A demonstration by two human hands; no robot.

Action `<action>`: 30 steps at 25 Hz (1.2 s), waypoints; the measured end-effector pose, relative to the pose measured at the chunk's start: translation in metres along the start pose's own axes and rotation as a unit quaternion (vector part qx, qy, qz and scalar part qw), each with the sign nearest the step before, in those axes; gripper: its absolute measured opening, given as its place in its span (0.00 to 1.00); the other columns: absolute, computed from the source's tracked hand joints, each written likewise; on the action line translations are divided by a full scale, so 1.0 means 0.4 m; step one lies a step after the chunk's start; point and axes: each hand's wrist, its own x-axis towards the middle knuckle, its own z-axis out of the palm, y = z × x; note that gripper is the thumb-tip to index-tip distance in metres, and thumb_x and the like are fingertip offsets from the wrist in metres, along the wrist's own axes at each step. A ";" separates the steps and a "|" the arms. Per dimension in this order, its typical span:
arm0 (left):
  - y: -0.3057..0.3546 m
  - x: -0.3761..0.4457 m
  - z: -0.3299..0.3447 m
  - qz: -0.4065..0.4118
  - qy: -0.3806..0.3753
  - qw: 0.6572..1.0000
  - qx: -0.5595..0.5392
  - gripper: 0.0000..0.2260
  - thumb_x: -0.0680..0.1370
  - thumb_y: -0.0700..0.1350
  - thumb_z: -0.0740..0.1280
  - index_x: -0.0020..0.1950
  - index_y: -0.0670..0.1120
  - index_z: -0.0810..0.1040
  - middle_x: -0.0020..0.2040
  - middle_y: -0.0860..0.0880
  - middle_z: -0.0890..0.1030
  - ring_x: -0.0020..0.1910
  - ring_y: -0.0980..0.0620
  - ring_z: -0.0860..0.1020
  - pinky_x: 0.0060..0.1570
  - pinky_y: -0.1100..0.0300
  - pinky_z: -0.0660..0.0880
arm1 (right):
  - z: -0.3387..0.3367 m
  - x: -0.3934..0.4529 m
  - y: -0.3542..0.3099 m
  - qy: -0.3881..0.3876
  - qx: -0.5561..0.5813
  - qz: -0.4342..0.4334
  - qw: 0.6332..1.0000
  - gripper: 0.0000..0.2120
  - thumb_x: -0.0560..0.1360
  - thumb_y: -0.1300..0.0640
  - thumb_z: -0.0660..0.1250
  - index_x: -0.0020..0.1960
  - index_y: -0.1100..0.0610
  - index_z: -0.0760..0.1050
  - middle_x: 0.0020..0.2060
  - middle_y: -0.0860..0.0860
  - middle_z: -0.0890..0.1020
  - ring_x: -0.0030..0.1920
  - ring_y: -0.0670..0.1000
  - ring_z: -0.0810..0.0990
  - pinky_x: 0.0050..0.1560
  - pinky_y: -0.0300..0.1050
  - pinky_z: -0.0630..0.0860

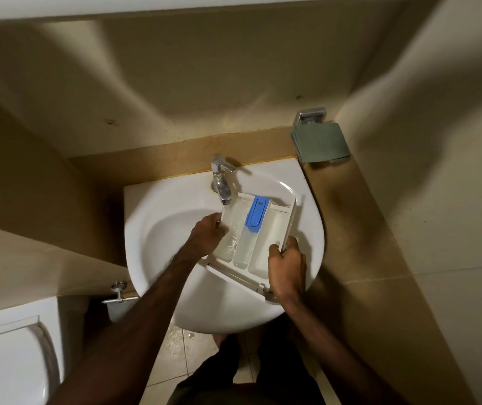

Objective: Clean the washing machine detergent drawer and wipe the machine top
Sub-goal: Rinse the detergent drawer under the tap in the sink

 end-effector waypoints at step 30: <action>0.077 -0.086 0.034 0.092 0.118 0.906 0.396 0.11 0.85 0.49 0.61 0.59 0.47 0.82 0.51 0.44 0.85 0.50 0.42 0.83 0.41 0.54 0.68 | 0.185 -0.002 0.057 -0.075 0.374 0.208 0.901 0.22 0.77 0.73 0.62 0.64 0.54 0.75 0.56 0.55 0.84 0.55 0.58 0.84 0.56 0.63 0.83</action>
